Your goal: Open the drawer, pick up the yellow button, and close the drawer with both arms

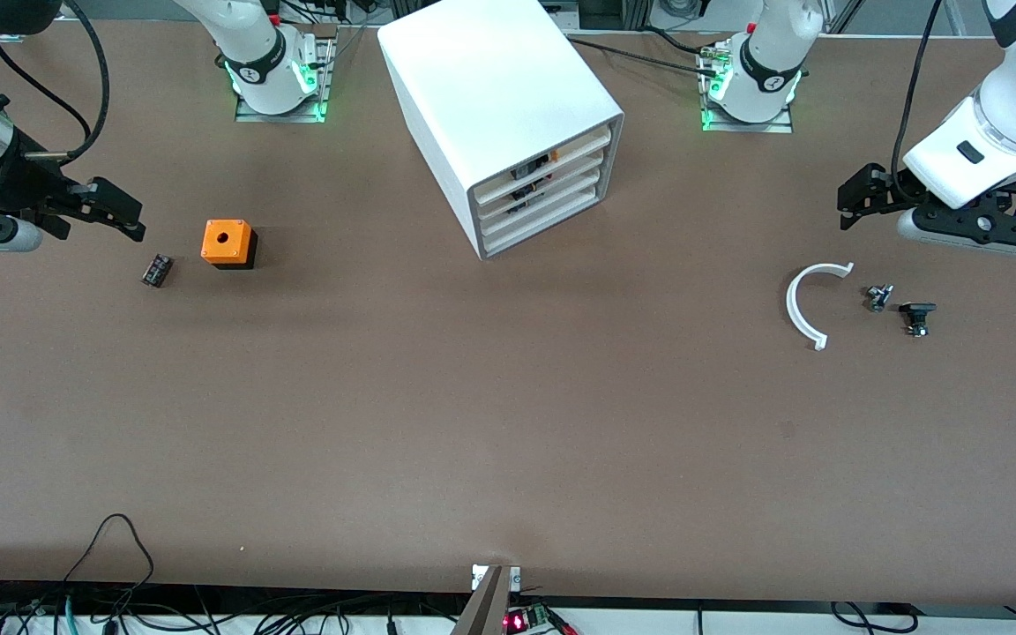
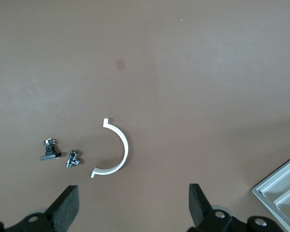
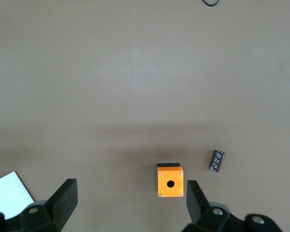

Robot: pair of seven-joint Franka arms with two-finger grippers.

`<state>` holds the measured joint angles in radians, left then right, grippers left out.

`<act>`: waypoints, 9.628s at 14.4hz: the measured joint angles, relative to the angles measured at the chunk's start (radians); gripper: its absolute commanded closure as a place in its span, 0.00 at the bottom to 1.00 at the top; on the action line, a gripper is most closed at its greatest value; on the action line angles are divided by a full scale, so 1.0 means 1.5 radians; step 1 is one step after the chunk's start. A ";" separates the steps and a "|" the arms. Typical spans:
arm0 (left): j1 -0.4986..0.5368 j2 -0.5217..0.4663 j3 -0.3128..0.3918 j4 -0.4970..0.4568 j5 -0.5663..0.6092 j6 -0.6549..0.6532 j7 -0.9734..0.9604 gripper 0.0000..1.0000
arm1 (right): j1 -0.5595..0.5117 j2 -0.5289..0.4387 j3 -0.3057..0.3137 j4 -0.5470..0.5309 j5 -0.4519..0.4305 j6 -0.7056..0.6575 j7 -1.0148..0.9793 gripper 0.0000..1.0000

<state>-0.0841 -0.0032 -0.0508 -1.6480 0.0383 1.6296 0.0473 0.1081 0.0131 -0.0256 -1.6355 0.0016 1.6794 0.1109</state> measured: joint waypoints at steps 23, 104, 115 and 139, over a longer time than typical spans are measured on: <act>-0.002 0.015 -0.003 0.000 -0.034 -0.134 0.015 0.00 | 0.000 0.091 0.000 -0.001 0.000 0.007 -0.008 0.00; 0.157 0.296 -0.119 -0.052 -0.522 -0.137 0.325 0.00 | 0.442 0.444 0.102 0.357 0.038 0.171 1.223 0.00; 0.141 0.280 -0.136 0.219 -0.087 -0.288 0.012 0.00 | 0.471 0.488 0.094 0.369 0.021 0.202 1.254 1.00; 0.092 0.189 -0.311 -0.070 0.000 0.225 -0.661 0.00 | 0.153 0.407 0.082 0.355 0.056 0.004 0.431 1.00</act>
<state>0.0531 0.2799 -0.5177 -1.7532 0.0386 1.9676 -0.9447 0.3371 0.6235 0.0968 -1.1030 0.0855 1.6856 0.7570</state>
